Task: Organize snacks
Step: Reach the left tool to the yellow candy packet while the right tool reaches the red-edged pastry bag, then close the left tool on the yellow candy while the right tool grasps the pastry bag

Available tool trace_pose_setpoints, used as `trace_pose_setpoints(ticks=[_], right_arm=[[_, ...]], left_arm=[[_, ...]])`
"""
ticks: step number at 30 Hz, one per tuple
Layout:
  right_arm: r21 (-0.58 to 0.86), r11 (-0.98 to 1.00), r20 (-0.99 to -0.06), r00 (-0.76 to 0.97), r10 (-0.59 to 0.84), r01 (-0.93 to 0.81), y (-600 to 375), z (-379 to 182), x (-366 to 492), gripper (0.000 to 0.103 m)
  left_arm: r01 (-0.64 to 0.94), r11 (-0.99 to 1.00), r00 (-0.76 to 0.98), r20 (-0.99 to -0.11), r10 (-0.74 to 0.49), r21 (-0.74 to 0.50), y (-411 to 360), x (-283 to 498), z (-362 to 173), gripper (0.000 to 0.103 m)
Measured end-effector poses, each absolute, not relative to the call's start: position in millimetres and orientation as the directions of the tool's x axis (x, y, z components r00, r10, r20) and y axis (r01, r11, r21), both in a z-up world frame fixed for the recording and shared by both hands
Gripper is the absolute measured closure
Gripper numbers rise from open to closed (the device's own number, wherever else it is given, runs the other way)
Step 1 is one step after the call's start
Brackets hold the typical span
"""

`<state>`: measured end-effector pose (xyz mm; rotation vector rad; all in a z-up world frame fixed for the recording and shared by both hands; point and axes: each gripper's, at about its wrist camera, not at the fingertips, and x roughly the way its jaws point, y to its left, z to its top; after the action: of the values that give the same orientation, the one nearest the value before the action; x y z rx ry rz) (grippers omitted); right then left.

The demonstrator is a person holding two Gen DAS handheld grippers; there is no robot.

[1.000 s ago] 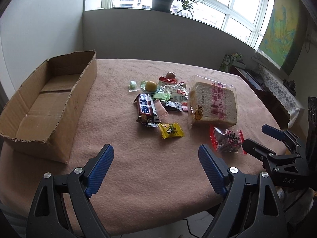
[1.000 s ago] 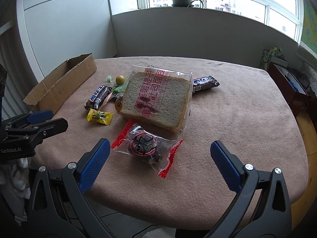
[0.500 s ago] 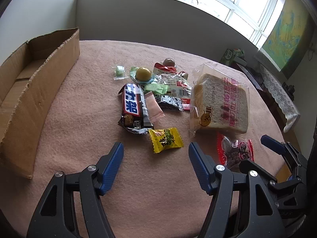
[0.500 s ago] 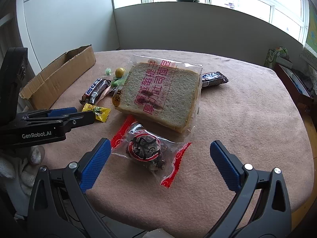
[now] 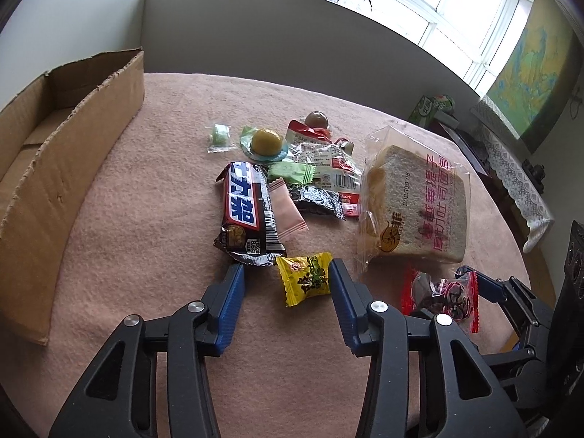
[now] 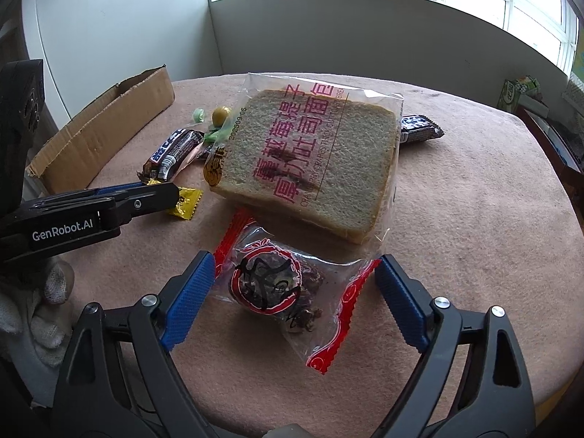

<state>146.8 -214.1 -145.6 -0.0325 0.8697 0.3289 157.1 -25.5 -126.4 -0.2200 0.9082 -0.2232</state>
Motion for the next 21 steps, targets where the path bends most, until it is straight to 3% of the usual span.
trace_pose_setpoints(ticks=[4, 9, 13, 21], right_arm=[[0.097, 0.951, -0.756, 0.600, 0.262, -0.293, -213.8, -145.0, 145.8, 0.018], [0.083, 0.954, -0.757, 0.605, 0.247, -0.287, -214.3, -145.1, 142.9, 0.032], [0.097, 0.954, -0.755, 0.604, 0.256, -0.282, -218.7, -144.4, 141.4, 0.045], [0.138, 0.955, -0.749, 0.604, 0.274, -0.263, -224.6, -142.1, 140.3, 0.049]], left_arm=[[0.097, 0.959, 0.598, -0.754, -0.270, -0.267, -26.0, 156.5, -126.5, 0.069], [0.103, 0.957, 0.596, -0.754, -0.276, -0.270, -29.0, 153.7, -127.5, 0.081], [0.115, 0.956, 0.597, -0.751, -0.283, -0.268, -32.8, 148.8, -128.1, 0.084], [0.117, 0.950, 0.597, -0.744, -0.301, -0.290, -31.9, 143.9, -124.4, 0.091]])
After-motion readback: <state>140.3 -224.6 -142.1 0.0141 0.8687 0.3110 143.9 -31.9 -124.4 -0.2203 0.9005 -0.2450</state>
